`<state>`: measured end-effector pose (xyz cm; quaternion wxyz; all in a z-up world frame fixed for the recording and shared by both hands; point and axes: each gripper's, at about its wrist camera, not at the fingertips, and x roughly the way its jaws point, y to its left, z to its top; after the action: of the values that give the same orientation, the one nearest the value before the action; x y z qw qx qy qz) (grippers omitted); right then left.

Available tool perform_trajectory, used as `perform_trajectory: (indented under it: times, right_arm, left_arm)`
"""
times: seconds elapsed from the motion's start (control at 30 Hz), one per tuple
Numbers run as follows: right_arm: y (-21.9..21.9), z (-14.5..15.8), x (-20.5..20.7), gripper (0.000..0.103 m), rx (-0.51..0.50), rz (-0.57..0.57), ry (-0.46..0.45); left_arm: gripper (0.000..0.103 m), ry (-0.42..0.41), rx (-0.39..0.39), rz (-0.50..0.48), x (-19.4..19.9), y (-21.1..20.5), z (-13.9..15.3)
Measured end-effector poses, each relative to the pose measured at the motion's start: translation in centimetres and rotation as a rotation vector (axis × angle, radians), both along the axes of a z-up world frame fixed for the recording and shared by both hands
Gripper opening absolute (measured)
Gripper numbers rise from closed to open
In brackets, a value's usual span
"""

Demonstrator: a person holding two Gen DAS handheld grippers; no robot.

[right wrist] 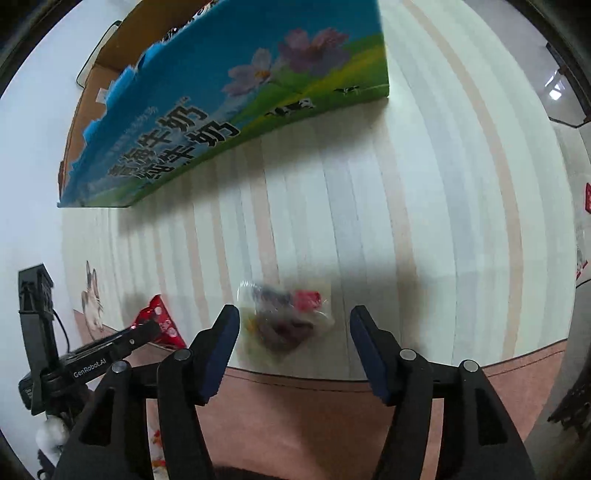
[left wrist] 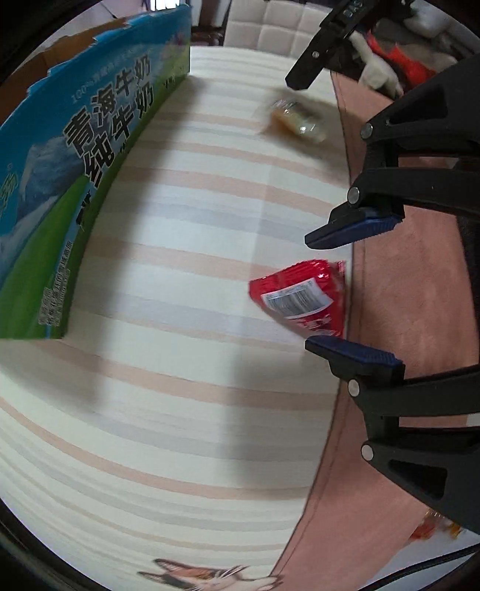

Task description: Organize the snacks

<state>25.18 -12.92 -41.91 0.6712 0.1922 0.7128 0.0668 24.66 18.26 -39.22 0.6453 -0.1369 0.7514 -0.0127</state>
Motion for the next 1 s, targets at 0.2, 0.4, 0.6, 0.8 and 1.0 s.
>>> perform_trajectory:
  times: [0.2, 0.4, 0.6, 0.8, 1.0]
  right_arm:
    - [0.8, 0.3, 0.6, 0.066, 0.042, -0.014, 0.035]
    - [3.3, -1.0, 1.7, 0.066, 0.048, -0.007, 0.086]
    - [4.3, -2.1, 1.8, 0.067, -0.032, 0.039, 0.135]
    - [5.4, -2.3, 1.4, 0.067, -0.093, 0.091, 0.144]
    - [6.4, -2.6, 1.4, 0.067, -0.116, 0.098, 0.146]
  left_arm:
    - [0.046, 0.021, -0.015, -0.002, -0.6, 0.1, -0.2]
    - [0.053, 0.037, -0.013, 0.001, 0.0, 0.0, -0.7]
    - [0.053, 0.056, 0.01, -0.018, 0.0, -1.5, -2.3]
    - [0.054, 0.057, 0.015, -0.025, 0.4, -2.2, -3.0]
    - [0.054, 0.048, 0.041, -0.047, -0.2, -3.8, -2.7]
